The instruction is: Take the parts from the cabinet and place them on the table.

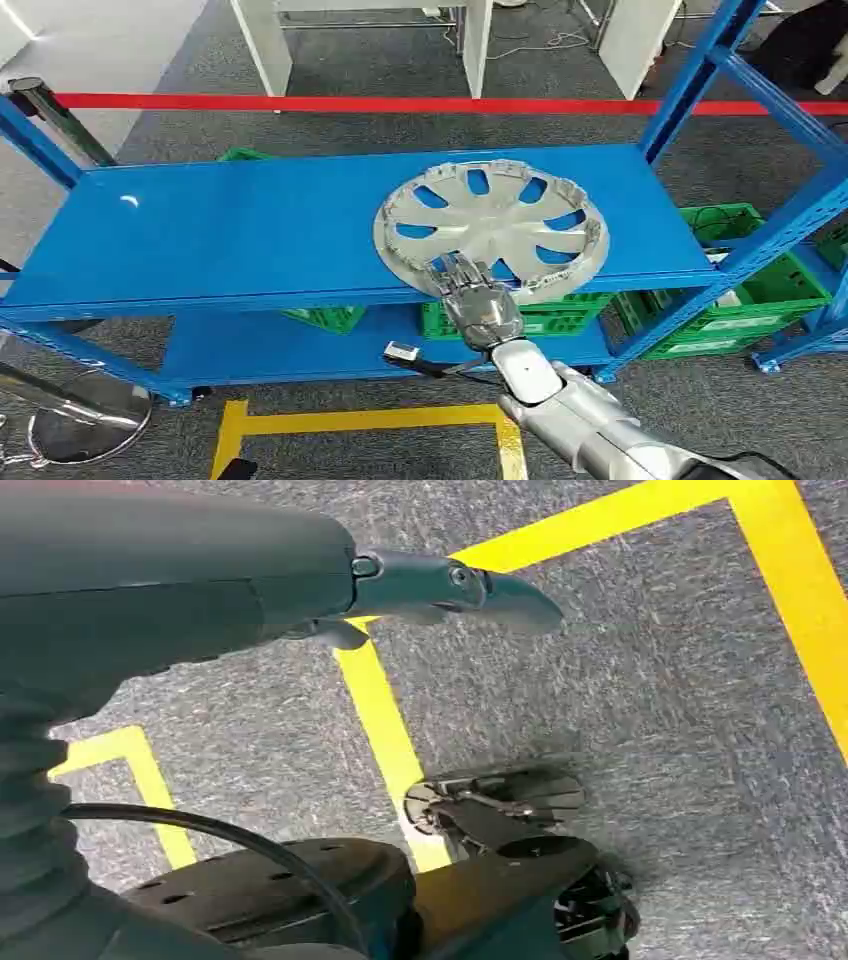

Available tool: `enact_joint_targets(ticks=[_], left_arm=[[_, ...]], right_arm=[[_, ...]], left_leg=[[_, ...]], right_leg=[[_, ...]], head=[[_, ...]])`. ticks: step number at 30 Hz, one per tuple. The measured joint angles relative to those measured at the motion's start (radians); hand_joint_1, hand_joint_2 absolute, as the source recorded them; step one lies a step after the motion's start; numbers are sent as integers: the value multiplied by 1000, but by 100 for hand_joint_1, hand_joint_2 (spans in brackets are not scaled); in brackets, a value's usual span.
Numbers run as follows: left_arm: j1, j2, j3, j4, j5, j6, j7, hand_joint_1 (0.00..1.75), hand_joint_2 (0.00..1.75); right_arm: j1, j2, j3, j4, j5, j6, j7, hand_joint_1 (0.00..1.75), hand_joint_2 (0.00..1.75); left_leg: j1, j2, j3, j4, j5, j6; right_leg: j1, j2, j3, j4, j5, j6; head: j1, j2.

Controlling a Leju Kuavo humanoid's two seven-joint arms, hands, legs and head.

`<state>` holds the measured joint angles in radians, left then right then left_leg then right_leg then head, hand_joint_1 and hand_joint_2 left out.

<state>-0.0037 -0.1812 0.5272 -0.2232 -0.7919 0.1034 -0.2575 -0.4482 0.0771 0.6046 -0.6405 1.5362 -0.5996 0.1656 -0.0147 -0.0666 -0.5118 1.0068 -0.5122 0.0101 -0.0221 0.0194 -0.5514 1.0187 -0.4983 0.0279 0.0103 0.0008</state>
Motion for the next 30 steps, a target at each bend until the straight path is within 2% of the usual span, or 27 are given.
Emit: enact_joint_targets(ticks=[5,18,19,20,30], left_arm=[[0,0,2,0,-3,-2,0,0,175],[0,0,20,0,-15,-2,5,0,175],[0,0,21,0,-15,-3,5,0,175],[0,0,22,0,-15,-3,5,0,175],[0,0,24,0,-15,-4,5,0,175]], right_arm=[[-23,0,0,28,11,29,15,0,175],[-56,0,-15,71,29,27,31,0,175],[-57,0,-16,71,30,29,33,56,175],[-59,0,-16,72,32,34,36,175,175],[-77,0,-13,80,35,61,55,175,175]], left_leg=[[0,0,0,0,0,0],[0,0,0,1,0,0],[0,0,0,1,0,0],[0,0,0,1,0,0],[0,0,0,1,0,0]], right_leg=[[0,0,0,0,1,1],[0,0,0,0,1,1],[0,0,0,0,1,1],[0,0,0,0,1,1],[0,0,0,0,1,1]], head=[[0,0],[0,0],[0,0],[0,0],[0,0]])
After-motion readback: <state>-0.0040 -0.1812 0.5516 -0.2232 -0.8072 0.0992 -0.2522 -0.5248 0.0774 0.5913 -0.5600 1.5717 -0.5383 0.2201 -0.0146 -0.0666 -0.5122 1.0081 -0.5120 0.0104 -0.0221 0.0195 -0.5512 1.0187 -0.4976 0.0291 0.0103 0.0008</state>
